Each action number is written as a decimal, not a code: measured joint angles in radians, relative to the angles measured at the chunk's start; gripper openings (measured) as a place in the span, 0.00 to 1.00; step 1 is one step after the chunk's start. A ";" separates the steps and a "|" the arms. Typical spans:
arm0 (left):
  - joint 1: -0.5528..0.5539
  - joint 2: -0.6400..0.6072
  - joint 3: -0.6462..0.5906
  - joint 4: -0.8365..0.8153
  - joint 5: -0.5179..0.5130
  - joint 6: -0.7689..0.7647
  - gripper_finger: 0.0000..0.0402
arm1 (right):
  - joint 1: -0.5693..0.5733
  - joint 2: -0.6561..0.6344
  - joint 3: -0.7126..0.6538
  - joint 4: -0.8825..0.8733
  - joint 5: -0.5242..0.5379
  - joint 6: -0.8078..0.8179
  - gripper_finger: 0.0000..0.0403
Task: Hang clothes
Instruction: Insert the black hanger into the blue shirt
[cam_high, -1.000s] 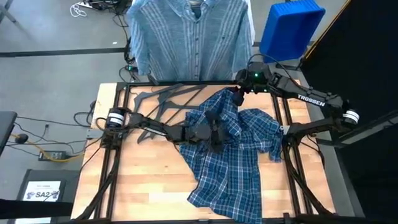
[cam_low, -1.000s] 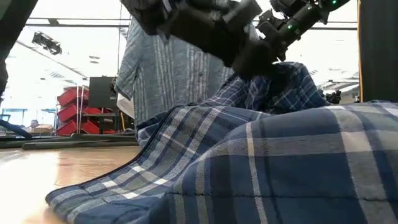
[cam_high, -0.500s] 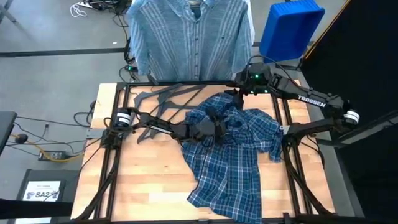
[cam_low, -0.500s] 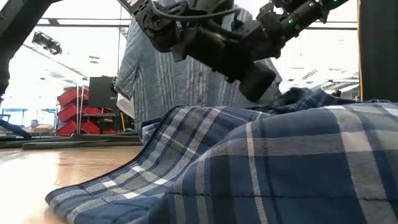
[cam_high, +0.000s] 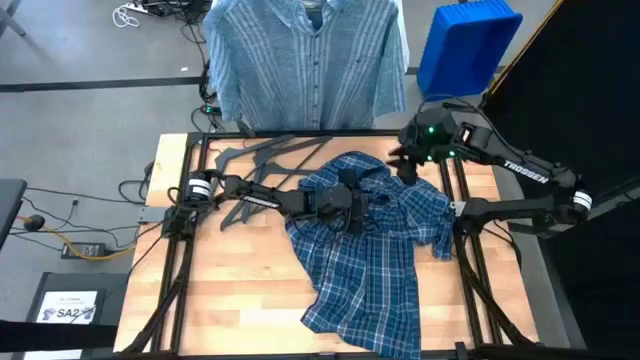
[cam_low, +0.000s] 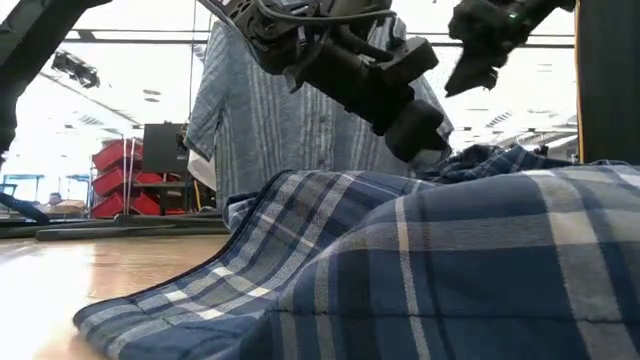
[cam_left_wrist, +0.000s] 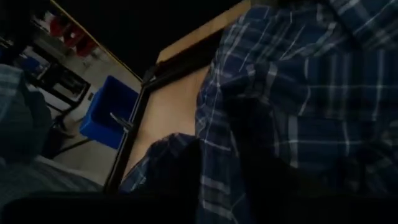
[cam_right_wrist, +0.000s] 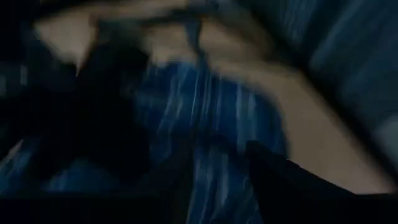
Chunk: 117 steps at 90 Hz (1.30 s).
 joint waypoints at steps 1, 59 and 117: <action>0.001 0.000 0.003 -0.002 0.007 -0.009 0.33 | 0.003 -0.001 -0.007 -0.003 -0.001 0.004 0.31; 0.054 -0.026 0.055 -0.239 0.072 -0.097 0.57 | 0.181 0.004 -0.274 0.123 0.103 0.126 0.53; 0.051 -0.026 0.069 -0.207 0.117 -0.096 0.57 | 0.191 0.004 -0.384 0.317 0.216 0.132 0.02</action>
